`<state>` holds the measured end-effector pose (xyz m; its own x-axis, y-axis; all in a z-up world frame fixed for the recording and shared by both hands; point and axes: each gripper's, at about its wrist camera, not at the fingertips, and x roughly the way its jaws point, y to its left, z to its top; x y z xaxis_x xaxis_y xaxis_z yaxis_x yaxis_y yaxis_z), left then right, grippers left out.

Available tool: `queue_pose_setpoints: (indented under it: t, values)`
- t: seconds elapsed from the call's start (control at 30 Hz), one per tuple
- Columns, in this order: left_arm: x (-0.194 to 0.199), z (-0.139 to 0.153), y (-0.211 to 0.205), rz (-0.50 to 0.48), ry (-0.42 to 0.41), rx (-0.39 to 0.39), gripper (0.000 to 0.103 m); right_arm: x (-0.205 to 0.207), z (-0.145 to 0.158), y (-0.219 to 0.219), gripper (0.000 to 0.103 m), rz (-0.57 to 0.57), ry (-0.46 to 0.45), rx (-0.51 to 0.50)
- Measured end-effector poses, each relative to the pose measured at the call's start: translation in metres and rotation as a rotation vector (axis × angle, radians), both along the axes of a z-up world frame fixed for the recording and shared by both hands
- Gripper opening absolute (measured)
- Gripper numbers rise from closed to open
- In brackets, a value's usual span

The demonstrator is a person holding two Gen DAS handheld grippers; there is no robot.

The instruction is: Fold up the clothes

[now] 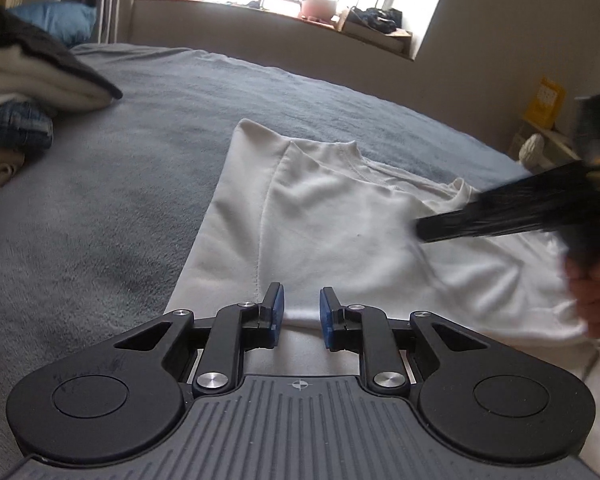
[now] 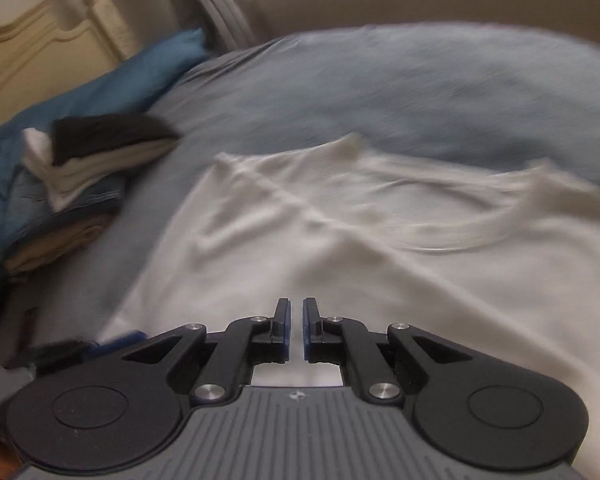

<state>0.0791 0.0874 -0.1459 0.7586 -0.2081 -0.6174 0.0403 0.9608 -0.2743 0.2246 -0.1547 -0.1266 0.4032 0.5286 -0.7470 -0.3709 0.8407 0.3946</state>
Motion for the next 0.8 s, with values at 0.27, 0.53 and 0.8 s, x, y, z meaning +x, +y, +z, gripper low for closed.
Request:
queue_pose_setpoints:
  t: [0.27,0.53,0.8]
  values:
    - [-0.001,0.001,0.004,-0.003,0.005,-0.028,0.019,0.039,-0.005,-0.067,0.006,-0.396,0.079,0.229]
    - [0.0,-0.001,0.003,0.009,0.008,-0.037,0.019,-0.058,-0.011,-0.167,0.007,-0.517,0.297,0.559]
    - [0.002,0.002,-0.005,0.005,0.02,0.015,0.02,-0.137,-0.031,-0.235,0.007,-0.789,0.257,0.524]
